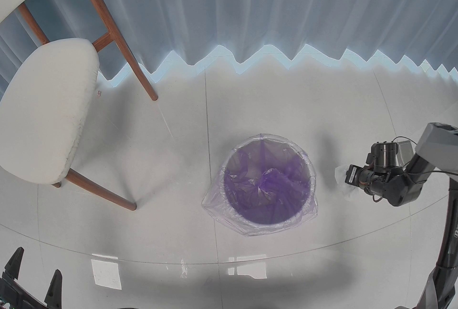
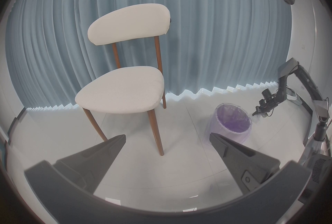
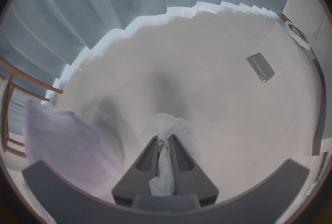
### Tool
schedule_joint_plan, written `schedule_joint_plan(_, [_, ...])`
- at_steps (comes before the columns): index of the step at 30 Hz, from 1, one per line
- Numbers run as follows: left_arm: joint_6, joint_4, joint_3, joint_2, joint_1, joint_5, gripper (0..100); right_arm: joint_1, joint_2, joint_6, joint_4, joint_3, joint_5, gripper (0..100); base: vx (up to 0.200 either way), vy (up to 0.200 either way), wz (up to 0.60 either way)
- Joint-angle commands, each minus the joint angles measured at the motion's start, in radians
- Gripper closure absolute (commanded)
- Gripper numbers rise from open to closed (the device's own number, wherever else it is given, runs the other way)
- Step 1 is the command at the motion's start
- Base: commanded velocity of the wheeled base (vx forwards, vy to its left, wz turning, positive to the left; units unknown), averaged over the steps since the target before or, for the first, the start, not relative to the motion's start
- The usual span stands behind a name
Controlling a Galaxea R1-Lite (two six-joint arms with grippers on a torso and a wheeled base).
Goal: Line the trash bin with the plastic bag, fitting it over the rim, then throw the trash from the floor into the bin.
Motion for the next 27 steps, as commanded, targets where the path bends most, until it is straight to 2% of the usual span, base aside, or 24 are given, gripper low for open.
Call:
schedule_joint_plan(1, [-0.068, -0.033, 0.017, -0.013, 0.002, 0.098, 0, 0.074, -0.825, -0.02, -0.028, 0.685, 0.084, 100, 0.0, 0.0, 0.0])
schedule_joint_plan(4, [-0.145, -0.03, 0.017, -0.013, 0.002, 0.29, 0, 0.107, -0.926, -0.026, -0.035, 0.722, 0.086, 100, 0.0, 0.0, 0.0])
schedule_joint_plan(5, [-0.148, -0.03, 0.017, -0.013, 0.002, 0.296, 0, 0.109, -0.931, -0.028, -0.035, 0.722, 0.084, 100, 0.0, 0.0, 0.0])
schedule_joint_plan(6, [-0.151, -0.028, 0.017, -0.013, 0.002, 0.302, 0, 0.15, -0.977, -0.048, -0.04, 0.705, 0.086, 100, 0.0, 0.0, 0.0])
schedule_joint_plan(8, [-0.148, -0.028, 0.017, -0.013, 0.002, 0.282, 0, 0.172, -0.997, -0.057, -0.038, 0.689, 0.086, 100, 0.0, 0.0, 0.0])
schedule_joint_plan(9, [-0.142, -0.025, 0.017, -0.013, 0.003, 0.182, 0, 0.232, -1.018, -0.079, -0.026, 0.65, 0.084, 100, 0.0, 0.0, 0.0])
schedule_joint_plan(11, [-0.076, 0.004, 0.017, -0.013, 0.0, 0.055, 0, 0.279, -1.01, -0.097, -0.026, 0.617, 0.083, 100, 0.0, 0.0, 0.0])
schedule_joint_plan(12, [-0.039, 0.028, 0.016, -0.013, 0.0, 0.029, 0, 0.29, -1.003, -0.112, -0.026, 0.604, 0.084, 100, 0.0, 0.0, 0.0])
schedule_joint_plan(18, [-0.068, 0.018, 0.017, -0.013, 0.0, 0.058, 0, 0.328, -0.894, -0.212, -0.037, 0.541, 0.095, 100, 0.0, 0.0, 0.0])
schedule_joint_plan(19, [-0.084, 0.016, 0.017, -0.013, 0.0, 0.067, 0, 0.382, -0.851, -0.23, -0.037, 0.498, 0.098, 100, 0.0, 0.0, 0.0])
schedule_joint_plan(20, [-0.09, 0.016, 0.017, -0.013, 0.002, 0.069, 0, 0.404, -0.828, -0.23, -0.035, 0.479, 0.098, 100, 0.0, 0.0, 0.0])
schedule_joint_plan(24, [-0.093, 0.016, 0.017, -0.013, 0.0, 0.069, 0, 0.46, -0.73, -0.238, -0.04, 0.413, 0.098, 100, 0.0, 0.0, 0.0])
schedule_joint_plan(25, [-0.093, 0.016, 0.017, -0.013, 0.0, 0.07, 0, 0.494, -0.656, -0.25, -0.042, 0.361, 0.098, 100, 0.0, 0.0, 0.0])
schedule_joint_plan(27, [-0.095, 0.016, 0.017, -0.013, 0.0, 0.07, 0, 0.514, -0.579, -0.261, -0.043, 0.308, 0.098, 100, 0.0, 0.0, 0.0])
